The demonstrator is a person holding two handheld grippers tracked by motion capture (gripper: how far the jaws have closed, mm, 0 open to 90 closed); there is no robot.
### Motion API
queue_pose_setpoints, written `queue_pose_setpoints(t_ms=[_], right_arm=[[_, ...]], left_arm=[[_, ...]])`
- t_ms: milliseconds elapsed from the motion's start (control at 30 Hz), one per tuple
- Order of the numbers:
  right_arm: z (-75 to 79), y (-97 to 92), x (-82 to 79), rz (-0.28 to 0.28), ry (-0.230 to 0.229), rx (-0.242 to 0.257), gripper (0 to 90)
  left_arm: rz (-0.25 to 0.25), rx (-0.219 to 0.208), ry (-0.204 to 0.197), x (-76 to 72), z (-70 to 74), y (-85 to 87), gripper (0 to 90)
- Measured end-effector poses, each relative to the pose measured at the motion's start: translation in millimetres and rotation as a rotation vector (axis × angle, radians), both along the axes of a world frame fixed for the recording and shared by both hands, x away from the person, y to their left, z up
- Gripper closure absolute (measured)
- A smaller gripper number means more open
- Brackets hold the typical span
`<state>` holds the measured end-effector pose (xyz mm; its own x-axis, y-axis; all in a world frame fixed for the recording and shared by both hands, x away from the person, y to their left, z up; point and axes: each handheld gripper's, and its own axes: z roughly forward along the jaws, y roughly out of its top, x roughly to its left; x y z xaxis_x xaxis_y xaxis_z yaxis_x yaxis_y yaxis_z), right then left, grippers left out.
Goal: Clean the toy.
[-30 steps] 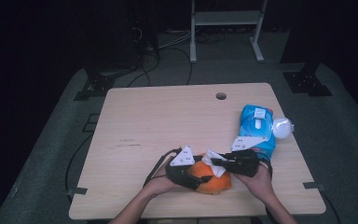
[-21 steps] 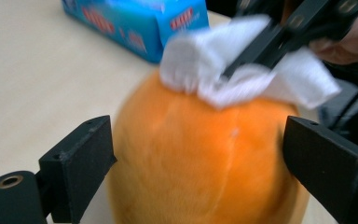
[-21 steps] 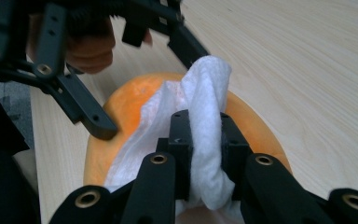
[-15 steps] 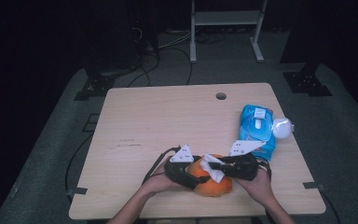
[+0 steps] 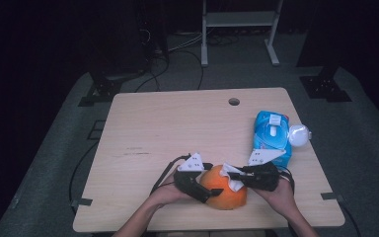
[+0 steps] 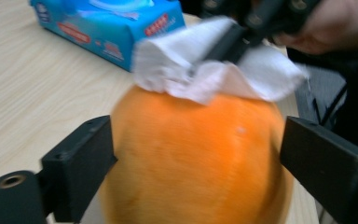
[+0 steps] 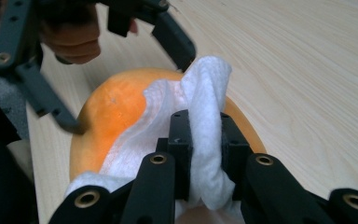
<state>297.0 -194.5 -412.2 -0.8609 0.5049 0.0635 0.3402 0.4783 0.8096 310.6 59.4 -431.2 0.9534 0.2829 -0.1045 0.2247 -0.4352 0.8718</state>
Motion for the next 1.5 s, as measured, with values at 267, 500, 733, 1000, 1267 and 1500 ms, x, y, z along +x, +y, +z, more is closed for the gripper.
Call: queue_pose_setpoints(t_ms=[267,500,733,1000,1267,1500], right_arm=[[0.3,0.0,-0.6,0.019,0.01,0.006,77.7],[9.8,26.8,-14.7,0.107,-0.018,0.066,77.8],[23.4,13.6,-12.7,0.002,-0.086,0.062,78.1],[25.3,13.5,-7.8,-0.018,-0.122,0.092,77.8],[0.9,-2.9,10.8,-0.051,-0.009,0.045,77.9],[-1.1,-0.2,9.0,-0.052,-0.02,0.015,78.0]], left_arm=[[-0.009,0.025,0.121,7.7,-15.9,-0.3,11.8],[-0.007,0.029,0.018,-1.4,-8.0,-5.4,29.3],[0.018,-0.083,-0.038,-2.9,4.8,-1.7,34.3],[0.081,0.021,-0.229,-10.0,8.4,-3.1,34.4],[0.099,-0.021,-0.065,5.7,-0.4,6.0,11.1],[0.107,-0.018,0.016,12.0,-5.7,12.6,17.5]])
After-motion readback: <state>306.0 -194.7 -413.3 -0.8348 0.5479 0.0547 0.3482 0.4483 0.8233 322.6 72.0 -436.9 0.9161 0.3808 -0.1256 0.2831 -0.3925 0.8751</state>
